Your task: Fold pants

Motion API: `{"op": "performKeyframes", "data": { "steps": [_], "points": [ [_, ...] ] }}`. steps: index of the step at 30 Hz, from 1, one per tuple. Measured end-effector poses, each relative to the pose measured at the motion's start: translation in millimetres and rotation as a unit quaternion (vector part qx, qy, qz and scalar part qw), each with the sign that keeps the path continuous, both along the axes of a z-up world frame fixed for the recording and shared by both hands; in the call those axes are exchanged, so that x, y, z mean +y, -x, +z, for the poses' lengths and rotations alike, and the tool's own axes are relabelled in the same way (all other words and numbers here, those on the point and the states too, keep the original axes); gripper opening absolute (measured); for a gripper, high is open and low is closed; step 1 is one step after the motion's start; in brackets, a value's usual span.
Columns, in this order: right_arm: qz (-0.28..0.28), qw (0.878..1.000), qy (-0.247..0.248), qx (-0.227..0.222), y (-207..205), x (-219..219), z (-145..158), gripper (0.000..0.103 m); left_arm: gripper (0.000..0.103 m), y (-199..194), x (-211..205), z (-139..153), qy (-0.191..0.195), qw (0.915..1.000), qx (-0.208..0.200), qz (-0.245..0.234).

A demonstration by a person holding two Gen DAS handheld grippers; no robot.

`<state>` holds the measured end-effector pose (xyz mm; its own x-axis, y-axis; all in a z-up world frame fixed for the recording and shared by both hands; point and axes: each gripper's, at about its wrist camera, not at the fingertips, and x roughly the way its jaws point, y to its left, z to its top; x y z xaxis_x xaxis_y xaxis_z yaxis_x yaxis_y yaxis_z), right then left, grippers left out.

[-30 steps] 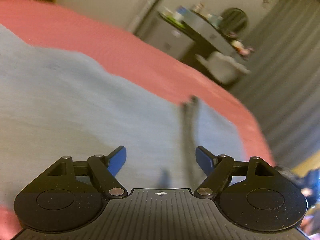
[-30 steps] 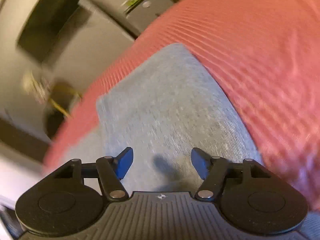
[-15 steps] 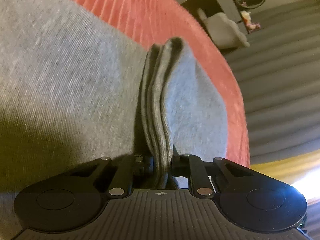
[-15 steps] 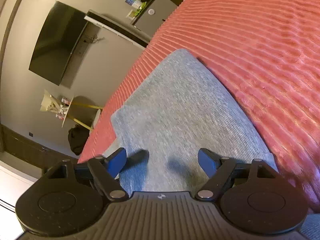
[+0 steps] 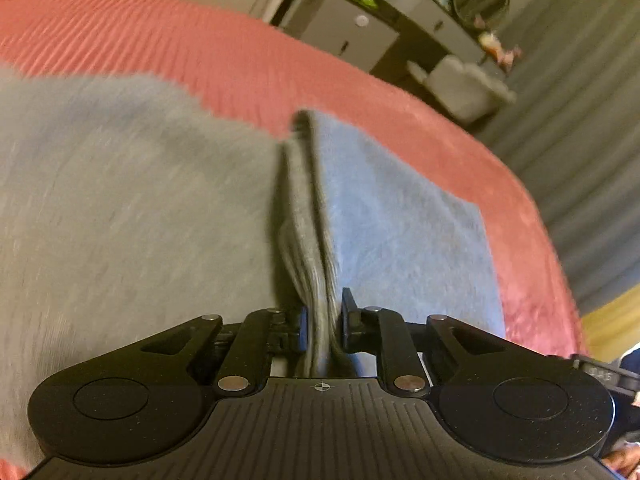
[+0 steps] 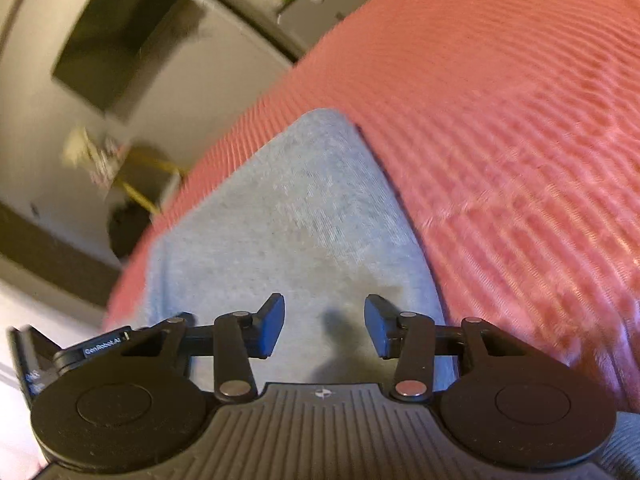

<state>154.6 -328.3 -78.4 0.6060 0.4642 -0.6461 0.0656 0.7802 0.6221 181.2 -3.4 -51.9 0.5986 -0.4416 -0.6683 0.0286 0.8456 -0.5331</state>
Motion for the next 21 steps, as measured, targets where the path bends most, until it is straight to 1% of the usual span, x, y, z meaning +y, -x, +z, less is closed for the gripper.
{"op": "performKeyframes", "data": {
  "steps": [1,3,4,5,6,7,9,10,11,13,14,16,18,19,21],
  "points": [
    [0.007,1.0,0.025,-0.002,0,8,2,0.044,0.024,6,8,-7,0.026,0.9995,-0.006,0.014],
    [0.02,0.997,0.067,-0.011,0,21,7,0.044,0.026,6,14,-16,0.068,0.9972,0.0,0.03],
    [0.025,0.996,0.081,-0.014,1,25,9,0.044,0.032,4,13,-14,0.071,0.9971,-0.002,0.026],
    [0.029,0.995,0.094,-0.018,0,29,11,0.044,0.036,3,12,-12,0.063,0.9979,-0.008,0.014],
    [0.032,0.994,0.106,-0.023,-3,33,14,0.044,0.043,1,9,-11,0.054,0.9984,-0.016,-0.001],
    [0.034,0.992,0.116,-0.028,-8,36,17,0.043,0.047,-1,5,-11,0.044,0.9986,-0.024,-0.015],
    [0.03,0.988,0.149,-0.035,-24,43,22,0.043,0.049,-1,3,-15,0.033,0.9984,-0.034,-0.032],
    [0.029,0.985,0.164,-0.041,-32,48,23,0.043,0.05,3,7,-18,0.035,0.9981,-0.036,-0.035],
    [0.031,0.981,0.185,-0.048,-47,54,23,0.041,0.052,0,9,-20,0.044,0.9977,-0.036,-0.037],
    [0.024,0.972,0.226,-0.065,-73,62,21,0.041,0.056,-8,11,-23,0.074,0.996,-0.033,-0.037],
    [0.023,0.968,0.24,-0.075,-86,65,20,0.041,0.057,-13,12,-24,0.085,0.995,-0.034,-0.038],
    [0.022,0.962,0.257,-0.084,-115,73,16,0.041,0.057,-21,17,-27,0.105,0.9931,-0.036,-0.038],
    [0.021,0.957,0.273,-0.094,-132,82,16,0.041,0.057,-31,23,-30,0.127,0.9907,-0.032,-0.037],
    [0.016,0.955,0.28,-0.091,-137,86,16,0.042,0.057,-37,25,-31,0.137,0.9896,-0.029,-0.035],
    [0.007,0.958,0.275,-0.085,-130,87,18,0.043,0.057,-48,30,-30,0.164,0.9856,-0.039,-0.021]
  ]
}}
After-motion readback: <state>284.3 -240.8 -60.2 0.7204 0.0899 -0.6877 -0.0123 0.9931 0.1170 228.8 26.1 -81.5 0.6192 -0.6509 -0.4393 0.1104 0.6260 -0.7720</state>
